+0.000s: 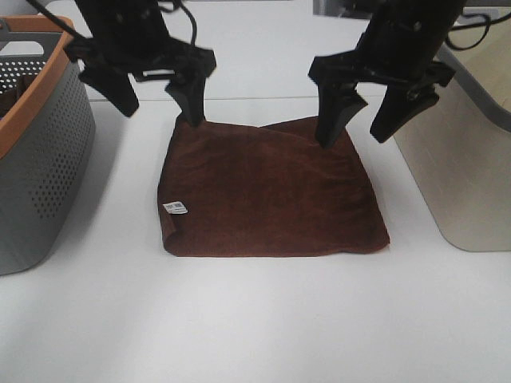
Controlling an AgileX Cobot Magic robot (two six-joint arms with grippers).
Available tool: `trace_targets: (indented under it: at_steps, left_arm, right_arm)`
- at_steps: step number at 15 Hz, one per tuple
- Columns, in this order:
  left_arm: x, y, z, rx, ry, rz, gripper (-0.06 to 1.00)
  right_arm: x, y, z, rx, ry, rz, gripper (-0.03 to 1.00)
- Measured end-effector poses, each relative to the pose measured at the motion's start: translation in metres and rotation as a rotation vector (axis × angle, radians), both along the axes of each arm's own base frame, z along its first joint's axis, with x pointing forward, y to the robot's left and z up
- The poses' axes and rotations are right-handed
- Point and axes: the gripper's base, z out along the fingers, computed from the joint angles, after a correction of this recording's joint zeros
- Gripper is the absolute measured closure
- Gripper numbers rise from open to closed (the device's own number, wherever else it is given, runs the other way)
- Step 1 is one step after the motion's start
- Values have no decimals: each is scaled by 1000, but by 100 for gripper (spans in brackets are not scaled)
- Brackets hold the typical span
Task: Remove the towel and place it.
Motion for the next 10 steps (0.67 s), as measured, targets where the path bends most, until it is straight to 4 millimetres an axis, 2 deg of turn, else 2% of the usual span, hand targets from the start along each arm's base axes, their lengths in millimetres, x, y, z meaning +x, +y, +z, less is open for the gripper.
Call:
trace_targets:
  at_steps: [3,5,6,7,8,9,10]
  left_arm:
    - [-38,20,83,-89,-182,-3,12]
    - [-73,40,120,-118,-272,-6,12]
    - [-100,56,125,-110,-283,-5,12]
    - [-117,65,120,-97,-265,-5,12]
    - [-136,75,107,-79,-232,-6,12]
    - [-145,80,100,-67,-209,-7,12]
    - [-162,89,85,-49,-174,-7,12]
  right_arm:
    - [-29,-11,59,62,-155,0,23]
    - [-61,-23,99,107,-273,1,23]
    - [-89,-34,114,126,-323,2,23]
    - [-108,-41,117,128,-341,11,23]
    - [-129,-49,116,129,-353,26,23]
    - [-139,-53,112,127,-350,28,23]
    - [-156,-60,99,116,-325,35,23]
